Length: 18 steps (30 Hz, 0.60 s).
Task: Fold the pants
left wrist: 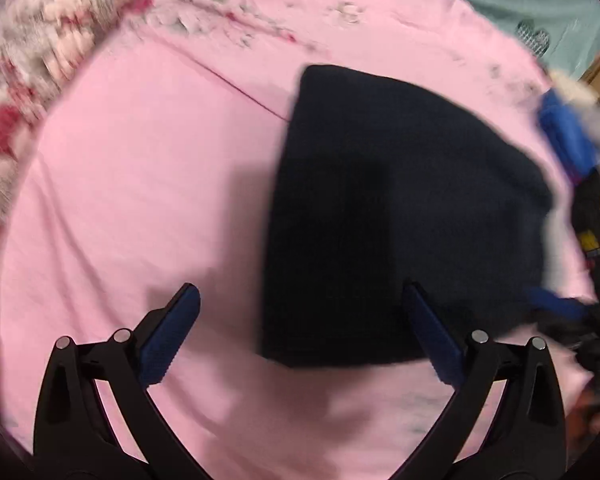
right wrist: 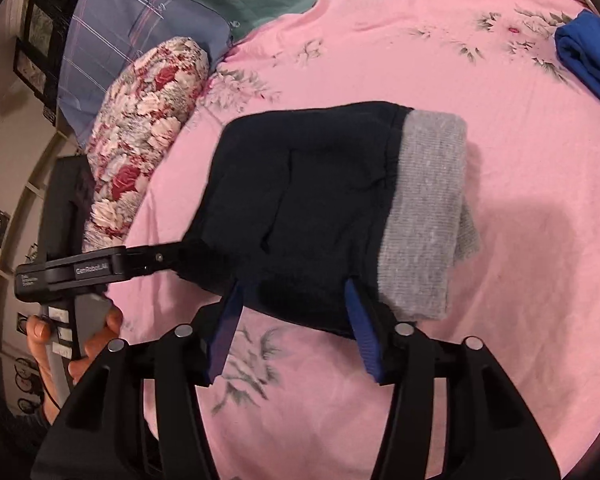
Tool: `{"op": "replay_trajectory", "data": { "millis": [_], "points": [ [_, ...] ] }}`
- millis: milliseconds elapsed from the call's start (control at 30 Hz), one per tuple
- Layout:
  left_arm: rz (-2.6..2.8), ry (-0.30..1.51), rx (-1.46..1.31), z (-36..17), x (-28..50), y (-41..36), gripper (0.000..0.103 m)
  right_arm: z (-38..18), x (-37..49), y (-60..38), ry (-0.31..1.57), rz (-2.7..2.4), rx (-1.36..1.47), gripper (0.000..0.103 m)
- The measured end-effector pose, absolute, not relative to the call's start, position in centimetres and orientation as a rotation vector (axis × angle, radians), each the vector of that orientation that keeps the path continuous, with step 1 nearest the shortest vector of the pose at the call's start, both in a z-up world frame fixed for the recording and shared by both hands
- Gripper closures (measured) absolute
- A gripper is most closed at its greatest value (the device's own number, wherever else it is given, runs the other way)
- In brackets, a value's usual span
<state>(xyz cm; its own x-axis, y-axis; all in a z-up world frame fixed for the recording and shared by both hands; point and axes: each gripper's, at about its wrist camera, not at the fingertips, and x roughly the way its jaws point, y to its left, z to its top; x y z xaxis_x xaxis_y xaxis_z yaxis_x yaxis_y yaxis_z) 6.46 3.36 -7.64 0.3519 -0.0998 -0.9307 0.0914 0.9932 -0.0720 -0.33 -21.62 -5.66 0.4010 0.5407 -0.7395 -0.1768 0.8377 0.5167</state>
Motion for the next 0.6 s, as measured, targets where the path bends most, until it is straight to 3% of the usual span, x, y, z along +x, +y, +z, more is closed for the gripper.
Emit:
{"op": "replay_trajectory", "data": {
  "millis": [33,67,300,467,500,533,600],
  "points": [
    [-0.138,1.247,-0.086,-7.9,6.6,4.2,0.002,-5.6,-0.3,-22.0,1.081,0.46,0.391,0.065],
    [-0.138,1.291,-0.176,-8.1,6.7,5.2,0.002,-5.5,-0.4,-22.6,1.097,0.446,0.41,0.066],
    [-0.218,1.183,-0.242,-4.3,9.4,2.7,0.002,-1.0,0.5,-23.1,0.948,0.444,0.418,0.063],
    [-0.149,1.249,-0.074,-7.7,14.4,-0.9,0.002,-2.9,6.6,-22.8,0.97,0.362,0.427,0.064],
    [-0.172,1.276,-0.118,-8.3,14.7,-0.2,0.002,-3.9,7.6,-23.4,0.992,0.334,0.44,0.067],
    [-0.196,1.305,-0.219,-8.8,14.6,0.9,0.002,-4.7,8.0,-24.5,1.0,0.308,0.47,0.078],
    [-0.212,1.312,-0.276,-8.2,13.5,2.2,0.002,-4.8,7.2,-26.2,0.983,0.296,0.52,0.083]
  ]
}}
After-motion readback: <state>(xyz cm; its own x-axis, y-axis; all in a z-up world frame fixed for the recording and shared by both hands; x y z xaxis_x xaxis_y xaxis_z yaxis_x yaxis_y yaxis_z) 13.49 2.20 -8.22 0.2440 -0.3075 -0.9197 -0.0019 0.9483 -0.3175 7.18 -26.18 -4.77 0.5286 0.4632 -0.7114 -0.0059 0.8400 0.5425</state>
